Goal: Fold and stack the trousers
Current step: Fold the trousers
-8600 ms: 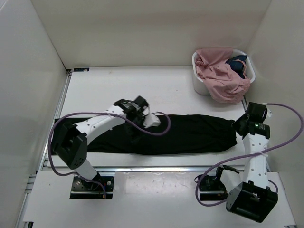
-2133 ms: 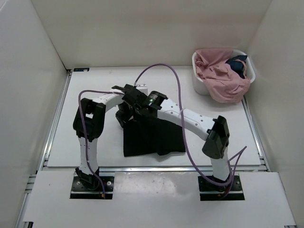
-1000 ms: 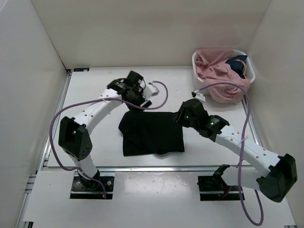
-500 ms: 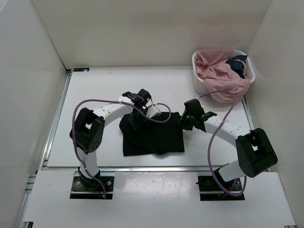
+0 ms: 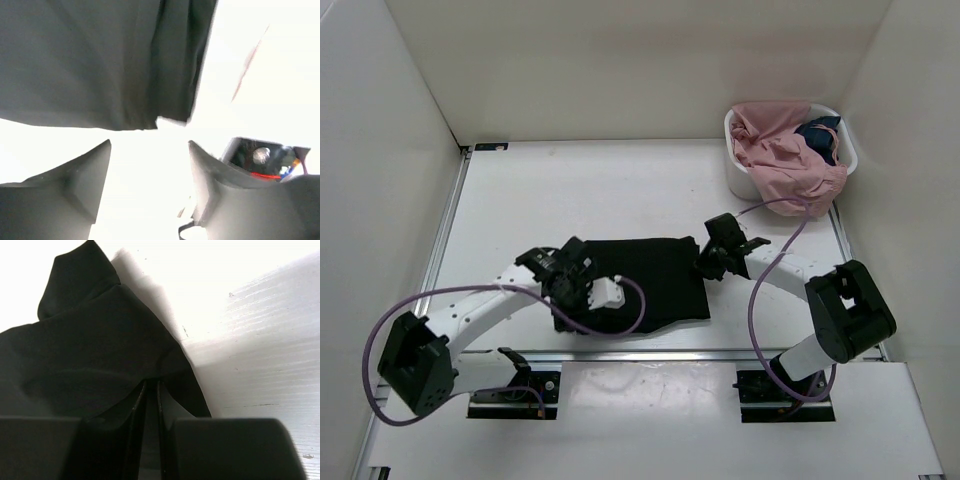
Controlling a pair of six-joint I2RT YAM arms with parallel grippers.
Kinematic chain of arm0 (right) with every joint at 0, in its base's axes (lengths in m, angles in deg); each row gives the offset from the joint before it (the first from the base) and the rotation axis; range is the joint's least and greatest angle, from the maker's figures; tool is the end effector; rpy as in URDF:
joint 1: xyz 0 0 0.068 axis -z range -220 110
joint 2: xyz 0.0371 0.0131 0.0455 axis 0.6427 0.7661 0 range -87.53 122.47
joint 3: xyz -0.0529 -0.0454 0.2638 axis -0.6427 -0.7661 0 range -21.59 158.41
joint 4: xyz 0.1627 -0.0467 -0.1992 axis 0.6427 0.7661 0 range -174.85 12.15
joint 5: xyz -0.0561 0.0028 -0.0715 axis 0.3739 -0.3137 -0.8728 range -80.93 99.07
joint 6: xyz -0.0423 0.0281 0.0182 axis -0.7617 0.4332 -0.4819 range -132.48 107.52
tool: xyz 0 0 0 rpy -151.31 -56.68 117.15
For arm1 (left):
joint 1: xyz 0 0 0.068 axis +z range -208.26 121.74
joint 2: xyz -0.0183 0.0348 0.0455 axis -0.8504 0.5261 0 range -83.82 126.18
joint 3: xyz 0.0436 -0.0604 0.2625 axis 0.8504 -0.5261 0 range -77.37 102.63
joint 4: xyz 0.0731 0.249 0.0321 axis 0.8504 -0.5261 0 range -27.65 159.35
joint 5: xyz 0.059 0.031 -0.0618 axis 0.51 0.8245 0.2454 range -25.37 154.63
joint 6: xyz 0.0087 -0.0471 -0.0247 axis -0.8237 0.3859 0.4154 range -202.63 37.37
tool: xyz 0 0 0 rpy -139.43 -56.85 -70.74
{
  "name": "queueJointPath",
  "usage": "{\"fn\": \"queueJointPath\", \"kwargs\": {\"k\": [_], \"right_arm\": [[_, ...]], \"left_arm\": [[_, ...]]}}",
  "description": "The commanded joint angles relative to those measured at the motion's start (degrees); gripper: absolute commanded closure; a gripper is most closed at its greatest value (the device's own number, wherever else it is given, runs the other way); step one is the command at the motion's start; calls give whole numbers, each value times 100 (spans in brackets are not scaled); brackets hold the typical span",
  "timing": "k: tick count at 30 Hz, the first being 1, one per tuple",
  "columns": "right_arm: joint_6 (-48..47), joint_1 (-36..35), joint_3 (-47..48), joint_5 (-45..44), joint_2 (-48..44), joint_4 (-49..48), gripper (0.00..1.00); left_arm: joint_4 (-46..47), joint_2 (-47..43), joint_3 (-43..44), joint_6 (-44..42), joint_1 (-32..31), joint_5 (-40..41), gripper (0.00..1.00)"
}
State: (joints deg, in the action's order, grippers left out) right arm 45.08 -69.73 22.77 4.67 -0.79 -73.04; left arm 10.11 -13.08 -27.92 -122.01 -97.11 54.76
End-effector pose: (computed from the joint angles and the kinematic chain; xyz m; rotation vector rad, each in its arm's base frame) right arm 0.2536 0.1417 0.1676 0.6544 2.5085 0.5060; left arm 0.1526 -0.1308 0.2221 1.8870 2.2873 -0.2549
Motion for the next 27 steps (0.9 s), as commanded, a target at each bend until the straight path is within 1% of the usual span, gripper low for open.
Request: {"fn": "queueJointPath", "kwargs": {"k": [1,2,3,4,6,8,9,10,11,12,13,16,17,18,20,21,22,24,26,27], "right_arm": [[124,12,55,-131,62,-12,82],[124,12,125,-131,62,40,82],[124,12,126,-131,62,40,82],[72,12,187,-131,62,40,82],[10,12,257,-131,1,189,82],[-60,12,319,-183,-122,355,82],[-61,12,389,-262,-209,452,79],[-122,-40,468,-315,-271,558,78],[-122,-41,468,-376,-393,689,75],[-174,-41,547,-560,-456,1013,61],[-271,-41,617,-649,-517,1164,50],[-473,-41,618,-702,-685,1332,26],[-587,-41,540,-502,-746,1332,24],[-588,-41,539,-413,-746,1385,24],[-754,-41,232,-115,-746,1298,24],[-755,-41,101,113,-807,1001,24],[-755,-41,-231,611,-808,798,24],[-659,-41,-567,940,-860,455,22],[-492,-41,-1005,1029,-860,59,22],[-274,-41,-1139,1169,-860,-99,25]], "left_arm": [[-298,-594,-522,-659,-70,-323,22],[-298,-675,-585,-711,-70,-253,15],[-298,-736,-586,-712,-70,-174,12],[-298,-789,-586,-712,-70,-43,12],[-298,-790,-394,-642,-70,-41,10],[-298,-650,27,-353,-70,-102,10],[-298,-597,177,-256,-70,-173,10],[-124,-544,301,32,-70,-234,10],[34,-439,459,235,-70,-235,8],[192,-369,460,411,-70,-183,8],[350,-290,460,692,-70,-104,8],[808,176,347,931,-17,160,9],[905,316,285,1062,-17,378,11],[984,544,119,1063,-17,467,12],[1222,669,-75,1125,-17,539,14],[1274,669,-259,1125,-17,408,14],[1336,669,-348,1125,-17,407,14],[1582,669,-488,1186,-78,345,14],[1827,669,-629,1187,-79,555,14],[1933,721,-682,1187,-79,817,15]]}}
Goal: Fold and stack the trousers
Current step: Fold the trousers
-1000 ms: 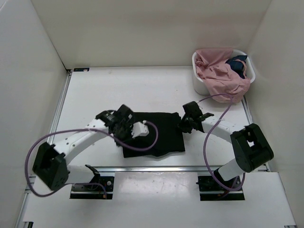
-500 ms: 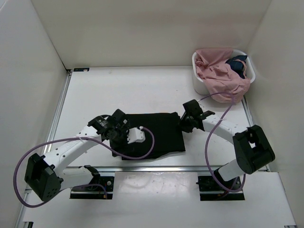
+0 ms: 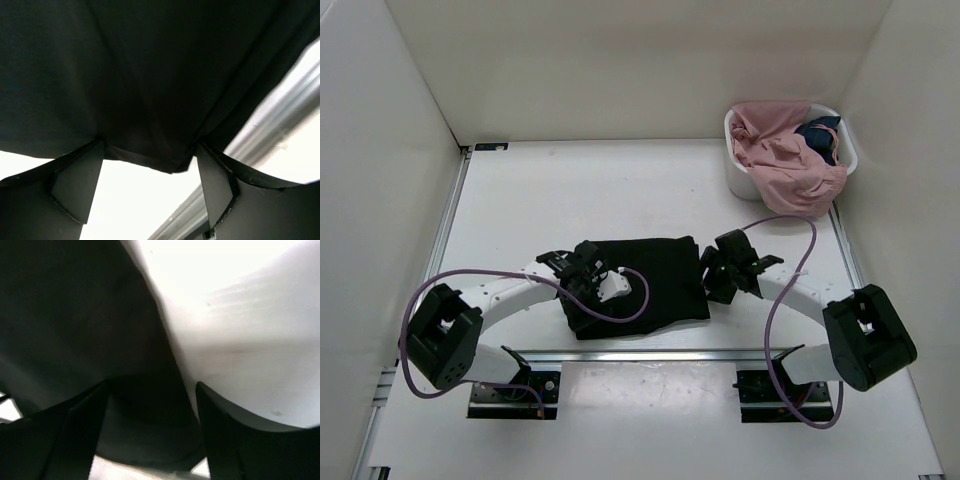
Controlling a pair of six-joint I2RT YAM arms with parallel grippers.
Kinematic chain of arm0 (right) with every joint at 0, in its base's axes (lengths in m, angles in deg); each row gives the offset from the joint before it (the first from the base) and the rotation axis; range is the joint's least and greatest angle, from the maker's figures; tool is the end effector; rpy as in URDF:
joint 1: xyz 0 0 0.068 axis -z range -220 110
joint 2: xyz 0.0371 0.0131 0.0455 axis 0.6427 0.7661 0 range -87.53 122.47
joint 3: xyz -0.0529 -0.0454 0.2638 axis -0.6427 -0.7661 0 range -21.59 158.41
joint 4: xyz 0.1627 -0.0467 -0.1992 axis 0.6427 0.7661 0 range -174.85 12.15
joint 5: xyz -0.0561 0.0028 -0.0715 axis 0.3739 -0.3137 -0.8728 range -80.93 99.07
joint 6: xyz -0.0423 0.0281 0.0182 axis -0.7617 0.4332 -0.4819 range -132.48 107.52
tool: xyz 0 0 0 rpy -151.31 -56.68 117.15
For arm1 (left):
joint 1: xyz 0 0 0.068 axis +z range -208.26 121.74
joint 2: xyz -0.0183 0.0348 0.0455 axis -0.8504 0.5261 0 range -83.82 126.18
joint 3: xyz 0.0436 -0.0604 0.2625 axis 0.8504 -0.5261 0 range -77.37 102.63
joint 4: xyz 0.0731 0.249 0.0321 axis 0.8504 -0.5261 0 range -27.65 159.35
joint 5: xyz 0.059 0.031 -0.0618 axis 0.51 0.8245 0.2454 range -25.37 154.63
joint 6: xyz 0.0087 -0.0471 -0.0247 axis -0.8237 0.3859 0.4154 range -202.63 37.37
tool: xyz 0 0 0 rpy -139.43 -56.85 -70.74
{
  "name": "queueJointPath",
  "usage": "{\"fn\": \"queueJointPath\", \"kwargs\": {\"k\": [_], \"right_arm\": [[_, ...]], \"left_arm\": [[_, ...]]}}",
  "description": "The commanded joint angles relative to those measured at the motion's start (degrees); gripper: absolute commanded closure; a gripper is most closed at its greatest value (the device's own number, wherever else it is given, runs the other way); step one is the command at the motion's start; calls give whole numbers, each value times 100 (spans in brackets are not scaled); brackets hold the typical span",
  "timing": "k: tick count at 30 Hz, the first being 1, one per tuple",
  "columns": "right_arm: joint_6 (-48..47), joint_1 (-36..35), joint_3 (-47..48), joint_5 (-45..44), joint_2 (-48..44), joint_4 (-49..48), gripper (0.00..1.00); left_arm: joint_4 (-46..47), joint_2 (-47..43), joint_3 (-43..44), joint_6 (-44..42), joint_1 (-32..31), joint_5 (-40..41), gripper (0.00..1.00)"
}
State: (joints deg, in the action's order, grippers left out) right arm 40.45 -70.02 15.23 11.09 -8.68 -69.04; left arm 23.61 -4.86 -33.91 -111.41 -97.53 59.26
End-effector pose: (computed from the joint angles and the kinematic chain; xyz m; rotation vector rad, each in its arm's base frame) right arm 0.2154 0.1259 0.1604 0.5208 2.6401 0.5493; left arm 0.1685 -0.1421 0.1711 1.6839 2.4753 -0.1608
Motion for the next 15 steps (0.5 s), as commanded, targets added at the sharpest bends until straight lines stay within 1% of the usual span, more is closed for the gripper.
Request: {"fn": "queueJointPath", "kwargs": {"k": [1,2,4,5,6,9,11,12,15], "right_arm": [[314,-13,-516,580,-71,-866,28],[437,-13,-735,580,-71,-1052,33],[753,-13,-886,650,-10,-1386,38],[859,-13,-939,563,-10,-1632,42],[1042,-13,-1018,475,-10,-1756,51],[1299,-13,-1019,185,121,-2143,66],[1299,40,-704,79,385,-2127,66],[1203,101,-528,27,629,-2013,69],[904,102,105,26,1026,-1801,70]], "left_arm": [[696,-100,-136,126,-37,500,15],[811,-39,-215,66,-37,615,15],[1074,-38,-215,-49,-37,729,15],[1163,-38,-215,-136,-37,730,15],[1242,23,-215,-137,-37,730,15],[1541,172,-215,-277,24,915,15],[1594,304,-163,-278,156,915,15],[1594,304,-84,-278,156,915,15],[1698,357,-22,-391,366,1037,15]]}}
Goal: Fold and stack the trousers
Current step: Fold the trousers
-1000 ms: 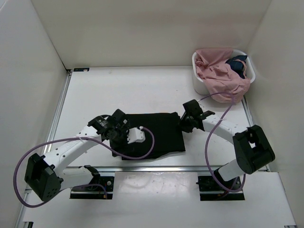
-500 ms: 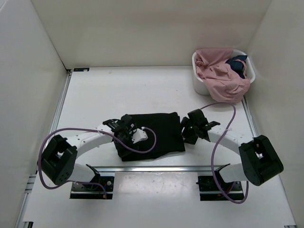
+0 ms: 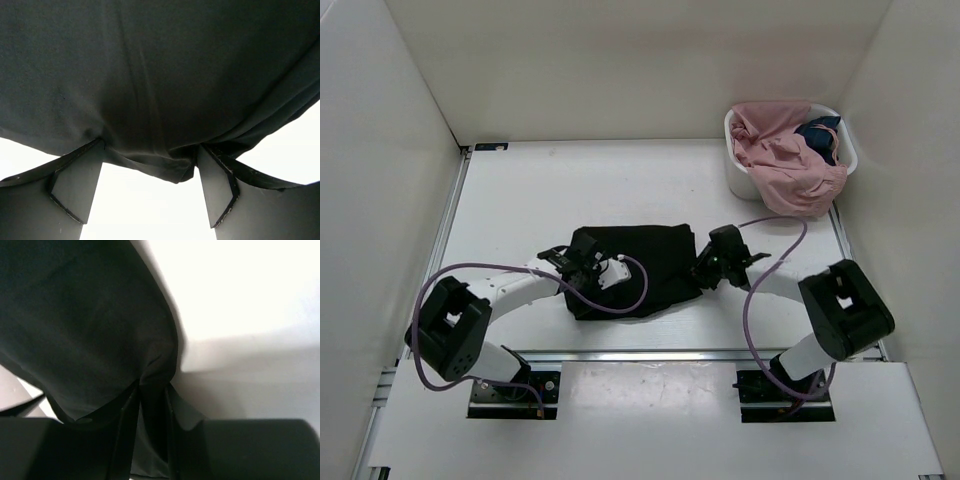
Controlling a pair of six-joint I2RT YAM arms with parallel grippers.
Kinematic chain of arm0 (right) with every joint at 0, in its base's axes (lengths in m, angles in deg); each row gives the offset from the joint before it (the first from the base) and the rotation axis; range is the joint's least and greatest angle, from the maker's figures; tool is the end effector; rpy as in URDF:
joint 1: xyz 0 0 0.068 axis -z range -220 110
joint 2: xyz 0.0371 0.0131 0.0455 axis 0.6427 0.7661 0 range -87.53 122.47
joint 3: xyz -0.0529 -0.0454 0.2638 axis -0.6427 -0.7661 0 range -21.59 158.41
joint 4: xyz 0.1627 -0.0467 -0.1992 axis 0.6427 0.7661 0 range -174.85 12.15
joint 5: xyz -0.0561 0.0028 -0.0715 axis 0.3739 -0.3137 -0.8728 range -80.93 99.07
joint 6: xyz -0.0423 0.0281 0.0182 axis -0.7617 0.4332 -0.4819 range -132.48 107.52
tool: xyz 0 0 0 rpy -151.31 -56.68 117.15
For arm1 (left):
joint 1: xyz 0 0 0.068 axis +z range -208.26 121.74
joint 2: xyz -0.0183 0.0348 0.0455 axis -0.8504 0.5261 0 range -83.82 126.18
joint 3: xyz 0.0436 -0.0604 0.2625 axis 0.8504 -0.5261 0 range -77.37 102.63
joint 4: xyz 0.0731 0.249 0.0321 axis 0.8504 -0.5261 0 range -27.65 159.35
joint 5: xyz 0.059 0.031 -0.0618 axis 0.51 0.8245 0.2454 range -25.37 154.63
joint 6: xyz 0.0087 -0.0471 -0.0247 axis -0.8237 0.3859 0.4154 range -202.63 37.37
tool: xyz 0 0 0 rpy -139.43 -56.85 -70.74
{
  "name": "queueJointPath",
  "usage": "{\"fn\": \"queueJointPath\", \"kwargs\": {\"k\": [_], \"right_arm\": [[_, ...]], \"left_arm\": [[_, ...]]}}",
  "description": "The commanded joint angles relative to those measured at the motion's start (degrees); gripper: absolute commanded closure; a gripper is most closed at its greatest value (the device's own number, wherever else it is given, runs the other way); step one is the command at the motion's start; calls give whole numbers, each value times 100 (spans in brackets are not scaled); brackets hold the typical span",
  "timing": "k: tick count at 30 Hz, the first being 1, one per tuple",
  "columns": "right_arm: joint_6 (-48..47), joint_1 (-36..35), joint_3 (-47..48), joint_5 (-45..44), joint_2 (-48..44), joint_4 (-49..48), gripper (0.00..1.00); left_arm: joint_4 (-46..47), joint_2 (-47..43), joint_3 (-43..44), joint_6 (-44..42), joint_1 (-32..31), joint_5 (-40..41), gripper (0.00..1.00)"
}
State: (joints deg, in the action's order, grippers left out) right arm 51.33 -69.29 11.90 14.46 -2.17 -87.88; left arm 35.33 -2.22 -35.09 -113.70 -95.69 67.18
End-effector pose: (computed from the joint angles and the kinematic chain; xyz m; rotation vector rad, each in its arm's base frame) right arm 0.2332 0.1346 0.1387 0.7276 2.4974 0.7931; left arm 0.1918 -0.1449 0.1609 1.5954 2.3599 0.0401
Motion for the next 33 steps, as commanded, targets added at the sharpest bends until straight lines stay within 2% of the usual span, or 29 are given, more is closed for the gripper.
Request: {"fn": "queueJointPath", "kwargs": {"k": [1,7,10,11,12,13,14,16,17,19,20,22,23,27,28,30,33], "right_arm": [[-185,30,526,-310,445,83,72],[122,214,633,-442,552,250,80],[307,214,413,-390,315,57,80],[360,214,299,-389,201,57,76],[247,214,298,-389,139,57,66],[115,214,298,-389,78,187,50],[-208,292,489,-389,-80,319,23],[-631,380,823,-582,-308,1062,11],[-868,468,1051,-713,-579,1407,1],[-1545,678,1903,-1030,-862,2223,1],[-1799,767,2254,-1031,-1081,3106,1],[-2494,1030,3367,-1031,-1258,4007,1],[-2653,1127,3739,-1083,-1389,4899,1],[-3172,1576,5182,-1364,-1663,6725,1],[-3225,1646,5359,-1722,-1811,6989,1],[-3226,1647,5649,-2198,-1970,7640,1],[-3226,1647,5476,-2848,-2321,7888,1]], "left_arm": [[528,145,148,-215,253,246,15],[590,400,483,-347,763,246,15],[590,400,588,-347,877,246,15],[590,400,649,-347,878,246,15],[459,261,719,-347,878,246,14],[318,181,781,-269,878,177,14],[134,85,851,-190,878,176,14],[-487,-361,1166,109,878,-34,8],[-700,-538,1307,206,878,-35,7],[-1157,-1020,1928,277,878,-192,0],[-1586,-1180,2185,277,878,-193,0],[-1827,-1758,2756,224,947,-124,0],[-1827,-1971,2872,224,948,60,0],[-1775,-2623,3181,706,1263,1553,0],[-1836,-2623,3181,908,1647,2148,0],[-1950,-2780,2928,997,2246,2381,0],[-2030,-3044,1964,1165,3266,2479,0]]}}
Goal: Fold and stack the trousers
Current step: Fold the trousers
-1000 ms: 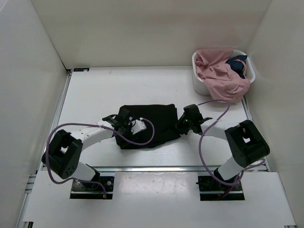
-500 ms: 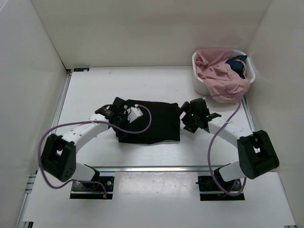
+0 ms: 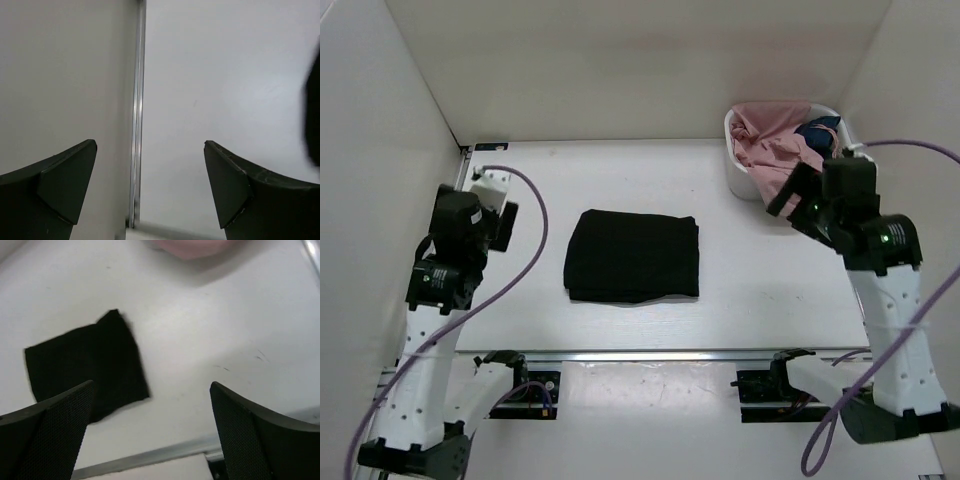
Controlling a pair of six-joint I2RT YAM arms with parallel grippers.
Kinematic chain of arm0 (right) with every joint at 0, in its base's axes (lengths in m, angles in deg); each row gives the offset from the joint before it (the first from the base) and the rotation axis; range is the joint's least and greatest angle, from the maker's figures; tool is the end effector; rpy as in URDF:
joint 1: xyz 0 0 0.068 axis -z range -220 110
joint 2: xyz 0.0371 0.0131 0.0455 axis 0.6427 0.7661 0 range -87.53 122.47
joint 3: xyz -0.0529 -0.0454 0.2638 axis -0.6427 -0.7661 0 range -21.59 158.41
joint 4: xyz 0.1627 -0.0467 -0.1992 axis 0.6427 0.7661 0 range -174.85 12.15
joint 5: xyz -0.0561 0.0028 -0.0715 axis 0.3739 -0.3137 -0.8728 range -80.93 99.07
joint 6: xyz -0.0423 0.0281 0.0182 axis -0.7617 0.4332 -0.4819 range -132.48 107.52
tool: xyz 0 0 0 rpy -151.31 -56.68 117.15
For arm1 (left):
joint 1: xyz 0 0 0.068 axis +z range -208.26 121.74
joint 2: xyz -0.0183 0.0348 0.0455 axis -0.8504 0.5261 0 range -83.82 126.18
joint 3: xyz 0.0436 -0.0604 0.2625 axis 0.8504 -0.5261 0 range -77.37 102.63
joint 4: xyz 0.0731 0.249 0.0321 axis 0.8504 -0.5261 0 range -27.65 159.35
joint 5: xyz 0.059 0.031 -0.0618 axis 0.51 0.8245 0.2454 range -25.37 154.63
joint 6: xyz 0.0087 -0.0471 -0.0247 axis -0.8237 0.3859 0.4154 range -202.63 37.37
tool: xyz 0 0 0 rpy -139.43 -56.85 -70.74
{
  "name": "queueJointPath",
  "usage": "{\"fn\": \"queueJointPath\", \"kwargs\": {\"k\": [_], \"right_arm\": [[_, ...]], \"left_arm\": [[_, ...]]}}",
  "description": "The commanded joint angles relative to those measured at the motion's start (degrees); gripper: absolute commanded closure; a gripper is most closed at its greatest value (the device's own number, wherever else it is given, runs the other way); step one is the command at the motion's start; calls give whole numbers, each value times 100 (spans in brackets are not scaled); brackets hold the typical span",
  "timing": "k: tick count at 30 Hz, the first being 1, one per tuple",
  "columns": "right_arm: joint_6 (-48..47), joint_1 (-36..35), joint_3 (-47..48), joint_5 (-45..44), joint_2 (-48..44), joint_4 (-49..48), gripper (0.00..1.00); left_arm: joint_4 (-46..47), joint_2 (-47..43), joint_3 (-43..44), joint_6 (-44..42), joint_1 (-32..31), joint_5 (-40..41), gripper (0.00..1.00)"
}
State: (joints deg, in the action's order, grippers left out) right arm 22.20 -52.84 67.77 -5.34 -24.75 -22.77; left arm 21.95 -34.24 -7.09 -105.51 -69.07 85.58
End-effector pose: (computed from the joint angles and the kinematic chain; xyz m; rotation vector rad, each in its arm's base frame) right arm 0.1773 0.0313 0.4486 0.5498 2.1044 0.1993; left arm 0.1523 -0.0162 0.4091 0.3662 2.0072 0.5039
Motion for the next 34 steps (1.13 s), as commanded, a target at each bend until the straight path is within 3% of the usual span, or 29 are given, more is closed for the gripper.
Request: {"fn": "queueJointPath", "kwargs": {"k": [1,4,10,34], "right_arm": [[-251,1,-347,-870,-212,1376,1],[-198,1,-577,-766,-336,1228,1],[-137,1,-965,-466,-565,938,1],[-137,1,-1544,-817,-1013,937,1]], "left_arm": [[-692,105,-1058,415,772,638,0],[-692,34,-1333,617,1238,586,0],[-745,473,-543,802,1915,252,0],[-973,649,-208,697,1986,199,0]]}}
